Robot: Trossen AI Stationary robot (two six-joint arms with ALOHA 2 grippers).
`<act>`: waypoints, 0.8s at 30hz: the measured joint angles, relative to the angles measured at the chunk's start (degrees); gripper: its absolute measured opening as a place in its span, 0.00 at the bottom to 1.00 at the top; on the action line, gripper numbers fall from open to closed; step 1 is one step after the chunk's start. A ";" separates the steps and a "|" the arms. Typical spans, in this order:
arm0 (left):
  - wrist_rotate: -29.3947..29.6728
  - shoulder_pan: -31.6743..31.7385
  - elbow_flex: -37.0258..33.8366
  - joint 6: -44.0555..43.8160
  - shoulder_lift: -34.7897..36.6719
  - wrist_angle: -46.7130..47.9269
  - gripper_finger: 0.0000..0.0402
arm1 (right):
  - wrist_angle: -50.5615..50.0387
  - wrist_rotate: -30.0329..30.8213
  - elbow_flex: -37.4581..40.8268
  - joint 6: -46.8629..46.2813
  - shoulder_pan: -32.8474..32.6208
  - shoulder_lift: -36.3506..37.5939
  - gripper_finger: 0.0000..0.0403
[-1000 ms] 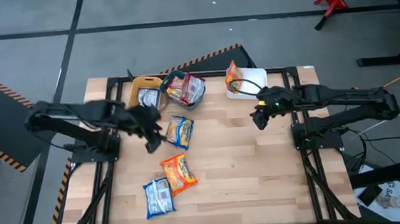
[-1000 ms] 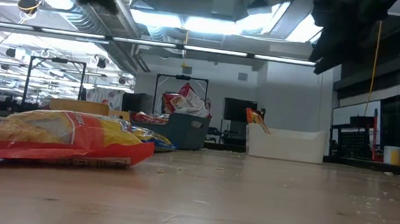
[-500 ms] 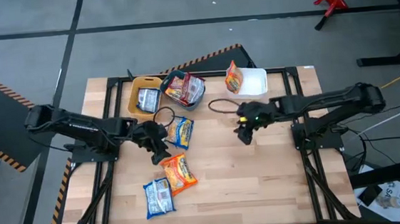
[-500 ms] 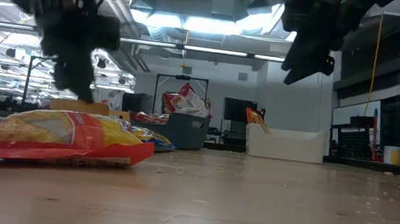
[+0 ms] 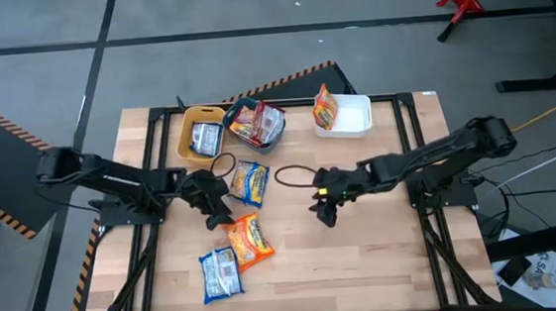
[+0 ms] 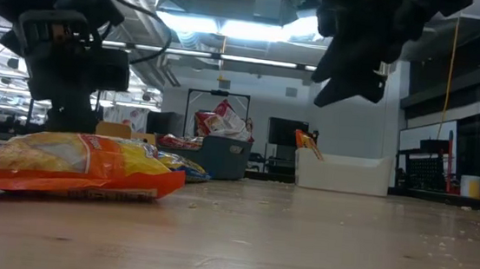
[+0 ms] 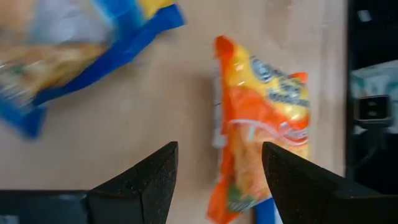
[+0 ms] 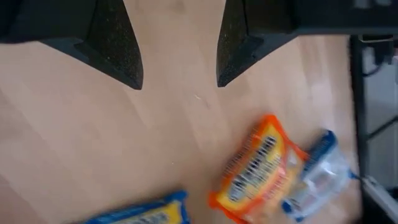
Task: Sort Maruchan noodles
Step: Put the orange bag into the white bin
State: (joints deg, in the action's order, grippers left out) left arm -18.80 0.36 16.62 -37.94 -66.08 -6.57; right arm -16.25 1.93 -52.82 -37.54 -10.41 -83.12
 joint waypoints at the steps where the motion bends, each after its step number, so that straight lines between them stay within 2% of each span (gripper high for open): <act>1: -0.84 0.00 -0.28 0.06 -0.96 -1.96 0.56 | 1.15 0.09 0.00 0.03 -0.44 -0.59 0.47; 9: -7.54 -0.04 -1.73 -0.51 -11.68 -13.36 0.56 | 9.35 2.56 -0.02 -0.02 -2.85 -6.39 0.47; 13: -12.83 -0.07 -1.60 -0.77 -16.63 -21.19 0.56 | 15.36 4.05 -0.02 0.08 -3.93 -9.51 0.47; 19: -19.16 -0.10 -1.47 -1.40 -22.18 -29.75 0.56 | 25.63 2.40 -0.09 2.08 -4.28 -16.21 0.47; 24: -20.69 -1.33 -1.34 -0.69 -25.63 -34.58 0.56 | 29.42 2.51 -0.07 1.40 -4.24 -20.73 0.47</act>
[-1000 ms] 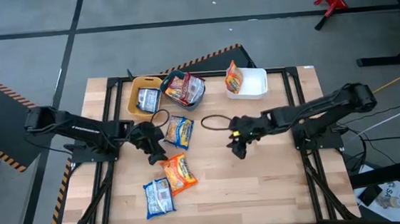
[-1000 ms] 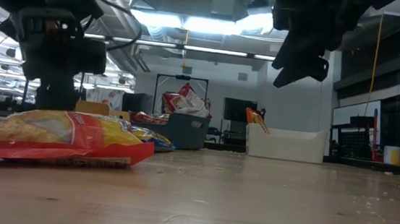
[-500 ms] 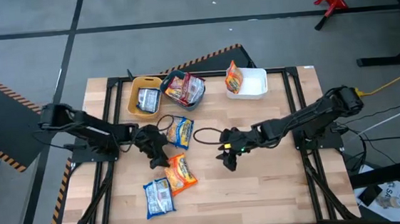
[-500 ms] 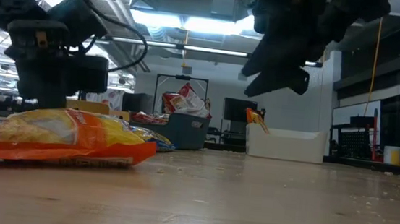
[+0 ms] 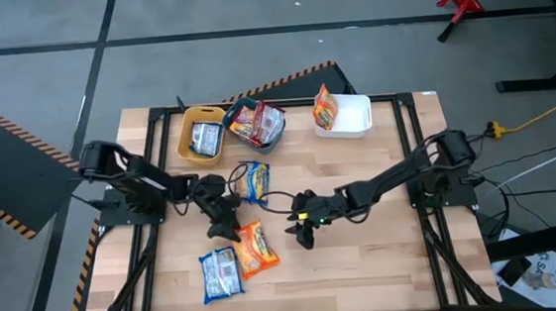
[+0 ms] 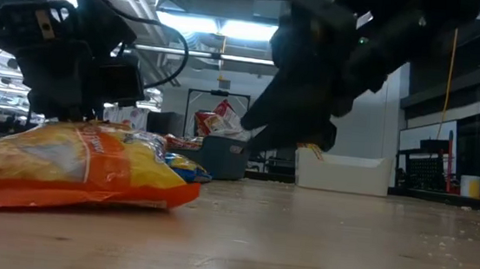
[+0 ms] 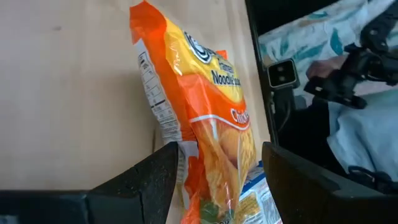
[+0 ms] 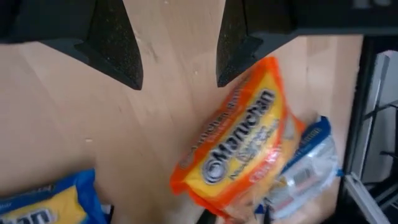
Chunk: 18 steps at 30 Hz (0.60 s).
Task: Sort Maruchan noodles
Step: Put the orange bag into the white bin
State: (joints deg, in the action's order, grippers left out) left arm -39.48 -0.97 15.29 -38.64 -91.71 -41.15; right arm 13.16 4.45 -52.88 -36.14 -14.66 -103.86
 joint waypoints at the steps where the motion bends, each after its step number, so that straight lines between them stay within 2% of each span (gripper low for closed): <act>1: 0.06 -0.40 0.20 0.44 -0.61 -0.35 0.56 | 0.71 0.00 -0.03 -0.39 0.00 -0.59 0.47; 8: 4.02 -2.58 0.24 1.97 -1.41 -1.11 0.50 | 0.38 -0.59 -2.47 0.71 0.00 -2.92 0.47; 18: 6.53 -4.47 0.29 3.53 -1.57 -1.25 0.33 | 0.21 0.48 -3.76 2.16 0.02 -2.90 0.47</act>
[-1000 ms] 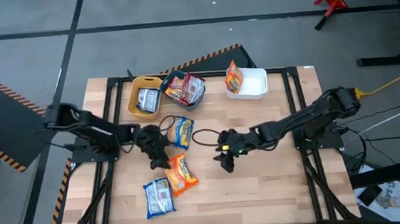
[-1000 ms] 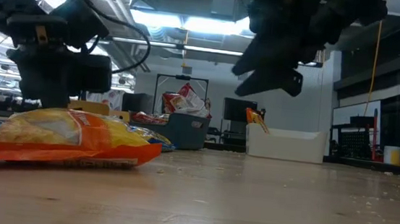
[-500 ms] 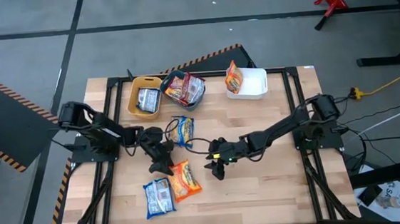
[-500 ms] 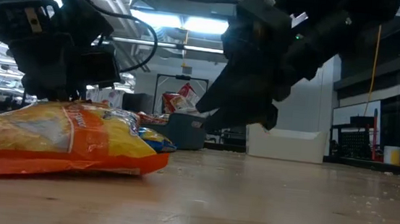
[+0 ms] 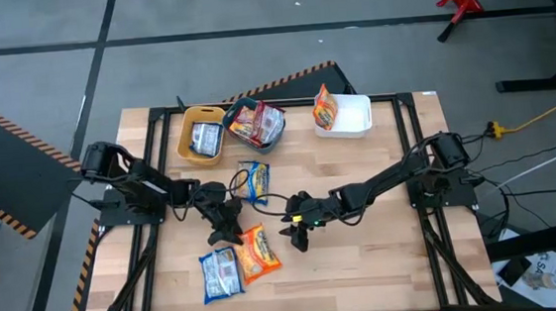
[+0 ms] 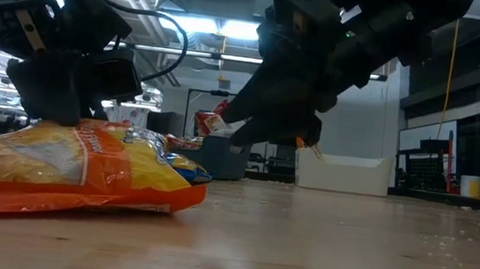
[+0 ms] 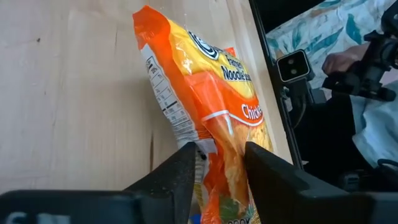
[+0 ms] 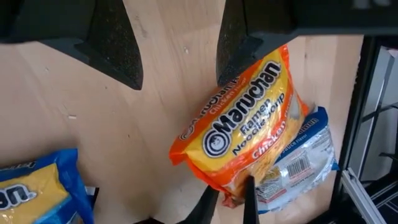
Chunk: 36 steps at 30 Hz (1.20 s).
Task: Sort Maruchan noodles
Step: Put the orange bag into the white bin
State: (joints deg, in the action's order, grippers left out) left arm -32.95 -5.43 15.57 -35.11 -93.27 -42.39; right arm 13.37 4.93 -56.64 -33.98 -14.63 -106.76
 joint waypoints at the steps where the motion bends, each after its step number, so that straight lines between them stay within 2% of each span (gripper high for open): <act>1: -0.01 0.00 0.00 0.06 0.00 0.00 0.31 | -0.09 0.00 0.00 -0.01 0.00 0.00 0.47; 13: -1.13 0.17 -0.15 -2.22 0.24 -3.72 0.02 | -1.79 -0.96 -0.04 -3.28 0.00 3.40 0.47; 20: -0.38 0.98 -0.20 -6.68 0.15 -7.72 0.01 | -6.74 -0.13 -0.01 -3.28 0.00 9.57 0.47; 26: 0.60 3.91 0.36 -13.42 0.15 -13.61 0.00 | -12.41 3.97 -0.02 -3.48 0.00 17.46 0.47; 36: 2.03 9.03 9.39 -17.52 0.24 -15.69 0.00 | -18.70 10.87 0.00 -3.70 -0.02 28.42 0.47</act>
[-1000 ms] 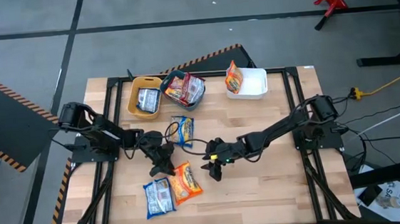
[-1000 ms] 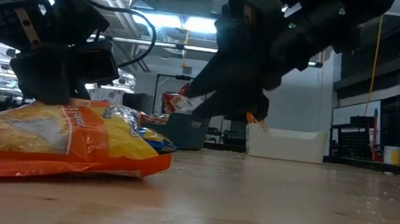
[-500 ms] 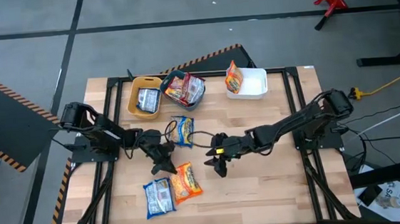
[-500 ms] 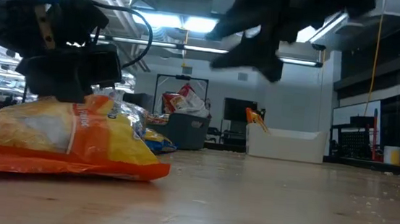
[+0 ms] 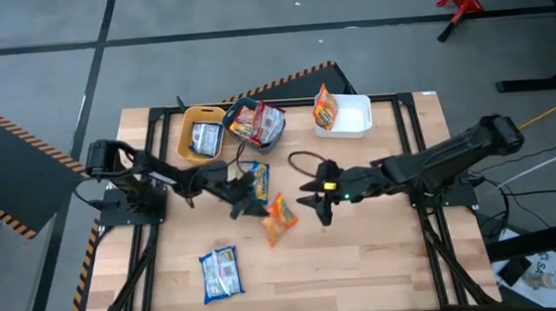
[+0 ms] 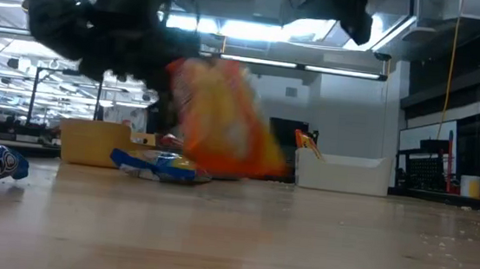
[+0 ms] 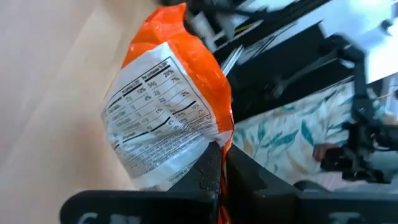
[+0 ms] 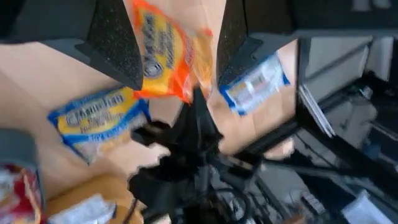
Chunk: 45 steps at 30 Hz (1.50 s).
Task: Sort Maruchan noodles
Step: Put the orange bag into the white bin
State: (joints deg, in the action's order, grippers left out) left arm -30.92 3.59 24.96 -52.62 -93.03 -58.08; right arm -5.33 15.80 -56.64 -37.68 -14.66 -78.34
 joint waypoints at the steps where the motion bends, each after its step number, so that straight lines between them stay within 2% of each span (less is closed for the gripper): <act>1: -0.02 0.29 1.38 -0.02 0.02 0.00 0.00 | 0.11 0.56 0.00 0.01 0.00 0.64 0.47; 7: 1.37 2.28 11.01 1.56 0.09 5.12 0.00 | -1.09 5.19 0.04 -1.68 0.00 5.27 0.47; 15: 11.57 6.69 24.70 8.76 0.09 18.56 0.00 | -0.73 17.51 0.01 -2.63 0.00 15.06 0.47; 18: 15.75 8.56 29.71 12.84 -0.26 23.16 0.00 | -1.69 22.85 0.00 -0.70 0.00 18.56 0.47; 21: 17.37 10.55 35.11 15.66 -2.03 26.40 0.00 | -2.63 26.63 0.02 2.88 0.00 21.21 0.47; 27: 17.91 14.26 44.27 16.13 -9.99 28.40 0.00 | -2.08 31.42 0.00 8.90 0.02 23.99 0.47; 36: 16.44 18.53 62.12 16.13 -25.74 29.75 0.00 | -2.19 33.85 0.02 13.71 0.04 24.93 0.47; 45: 16.97 20.46 80.03 16.15 -40.63 36.59 0.00 | -2.24 34.79 0.02 17.21 0.04 24.88 0.47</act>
State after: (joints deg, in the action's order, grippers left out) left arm -13.95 24.06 104.99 -36.47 -133.67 -21.50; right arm -7.57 50.59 -56.62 -20.47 -14.61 -53.45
